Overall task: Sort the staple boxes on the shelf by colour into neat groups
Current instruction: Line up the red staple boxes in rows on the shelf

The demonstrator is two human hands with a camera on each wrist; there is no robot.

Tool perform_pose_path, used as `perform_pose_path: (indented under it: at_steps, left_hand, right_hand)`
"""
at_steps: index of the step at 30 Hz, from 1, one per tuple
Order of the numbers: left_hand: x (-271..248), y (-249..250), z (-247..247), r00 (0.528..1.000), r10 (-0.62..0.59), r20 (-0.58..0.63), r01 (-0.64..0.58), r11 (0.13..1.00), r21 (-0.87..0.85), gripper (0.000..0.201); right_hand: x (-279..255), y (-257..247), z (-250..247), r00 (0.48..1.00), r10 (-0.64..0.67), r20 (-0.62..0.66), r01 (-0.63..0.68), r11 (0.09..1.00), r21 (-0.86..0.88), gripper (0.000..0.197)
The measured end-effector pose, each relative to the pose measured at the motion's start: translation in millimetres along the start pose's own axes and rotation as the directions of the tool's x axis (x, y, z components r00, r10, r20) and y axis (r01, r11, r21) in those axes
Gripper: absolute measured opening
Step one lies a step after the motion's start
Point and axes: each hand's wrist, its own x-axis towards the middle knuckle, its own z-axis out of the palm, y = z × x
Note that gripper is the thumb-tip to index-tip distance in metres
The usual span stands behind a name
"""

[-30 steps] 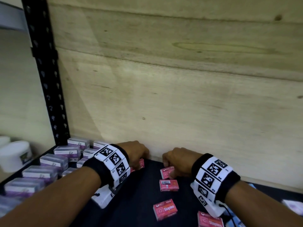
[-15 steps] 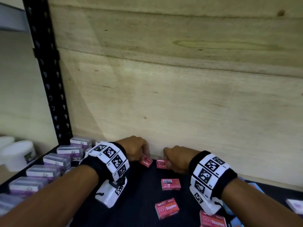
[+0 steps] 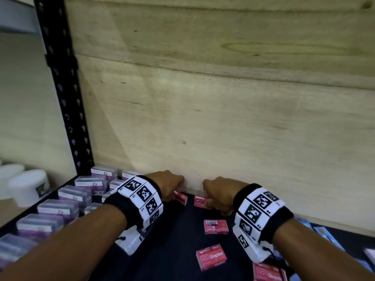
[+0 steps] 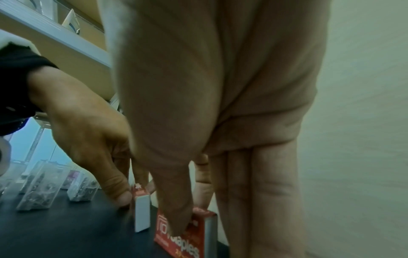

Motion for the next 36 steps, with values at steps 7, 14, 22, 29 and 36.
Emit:
perform_pose_path:
  at_steps: [7, 14, 22, 29, 36]
  left_hand:
    - [6, 3, 0, 1.0, 0.001, 0.0, -0.001, 1.0, 0.018, 0.036]
    - [13, 2, -4, 1.0, 0.002, 0.001, -0.002, 1.0, 0.019, 0.035]
    - [13, 0, -3, 1.0, 0.005, -0.001, -0.005, 1.0, 0.02, 0.035]
    - [5, -5, -3, 1.0, -0.011, 0.014, 0.012, 0.999, -0.031, 0.047]
    - [-18, -7, -7, 0.989, -0.146, 0.02, 0.147, 0.977, -0.157, 0.073]
  right_hand:
    - [0, 2, 1, 0.999, 0.032, 0.008, -0.032, 0.999, 0.007, 0.03]
    - [0, 1, -1, 0.999, 0.039, 0.012, -0.039, 0.999, 0.035, 0.028]
    - [3, 2, 2, 0.999, 0.054, 0.006, -0.054, 0.997, 0.057, 0.028]
    - [-4, 12, 5, 0.994, 0.103, 0.037, -0.107, 0.98, 0.167, 0.052]
    - [-27, 25, 9, 0.991, 0.097, 0.092, -0.119, 0.952, 0.281, 0.047]
